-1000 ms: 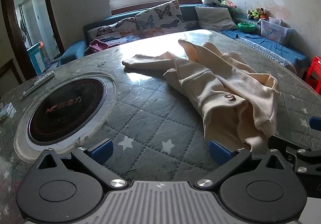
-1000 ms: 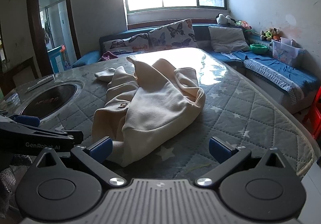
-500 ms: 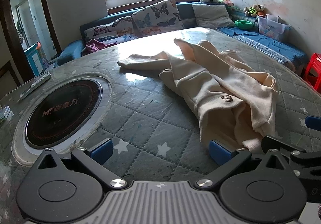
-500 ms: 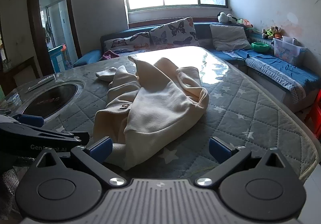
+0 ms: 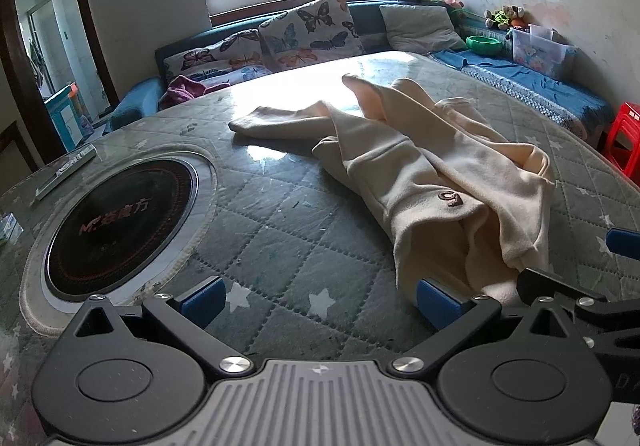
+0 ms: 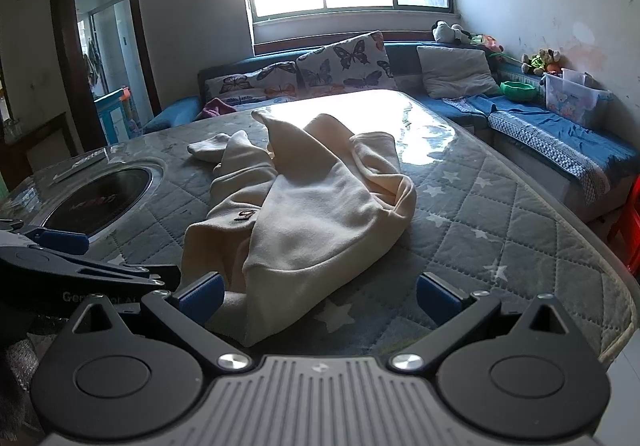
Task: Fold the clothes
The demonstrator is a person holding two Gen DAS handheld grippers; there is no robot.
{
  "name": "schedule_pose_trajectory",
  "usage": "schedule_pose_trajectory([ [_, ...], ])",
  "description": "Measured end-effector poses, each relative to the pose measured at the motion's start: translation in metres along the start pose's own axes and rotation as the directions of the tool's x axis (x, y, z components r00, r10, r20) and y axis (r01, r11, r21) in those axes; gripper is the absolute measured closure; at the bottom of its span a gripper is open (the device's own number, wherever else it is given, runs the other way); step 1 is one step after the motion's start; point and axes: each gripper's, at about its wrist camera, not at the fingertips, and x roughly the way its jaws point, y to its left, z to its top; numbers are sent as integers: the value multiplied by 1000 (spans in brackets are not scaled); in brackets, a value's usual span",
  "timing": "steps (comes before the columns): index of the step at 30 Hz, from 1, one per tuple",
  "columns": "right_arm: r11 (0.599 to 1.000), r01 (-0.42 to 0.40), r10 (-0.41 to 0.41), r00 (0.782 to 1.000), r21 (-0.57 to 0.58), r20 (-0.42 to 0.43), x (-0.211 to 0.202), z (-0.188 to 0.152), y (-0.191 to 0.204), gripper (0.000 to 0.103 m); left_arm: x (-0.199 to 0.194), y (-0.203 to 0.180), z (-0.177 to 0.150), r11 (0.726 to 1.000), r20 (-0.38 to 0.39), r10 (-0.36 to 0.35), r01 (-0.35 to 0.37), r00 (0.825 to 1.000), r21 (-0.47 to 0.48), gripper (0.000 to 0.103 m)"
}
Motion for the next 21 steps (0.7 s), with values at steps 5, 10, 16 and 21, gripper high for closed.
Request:
schedule_pose_trajectory([
  [5,1000,1,-1,1000,4,-4,2,2,-1,0,3,0,3,1000,-7,-1,1,1000,0,0],
  [10,1000,0,0,1000,6,-6,5,6,-1,0,4,1,7,1000,-10,-2,2,1000,-4,0],
  [16,1000,-3,3,1000,6,-11,8,11,-1,0,6,4,12,1000,-16,-5,5,1000,-6,0],
  [21,1000,-10,10,1000,9,-12,12,17,-2,0,8,8,20,1000,-18,-3,3,1000,-16,0],
])
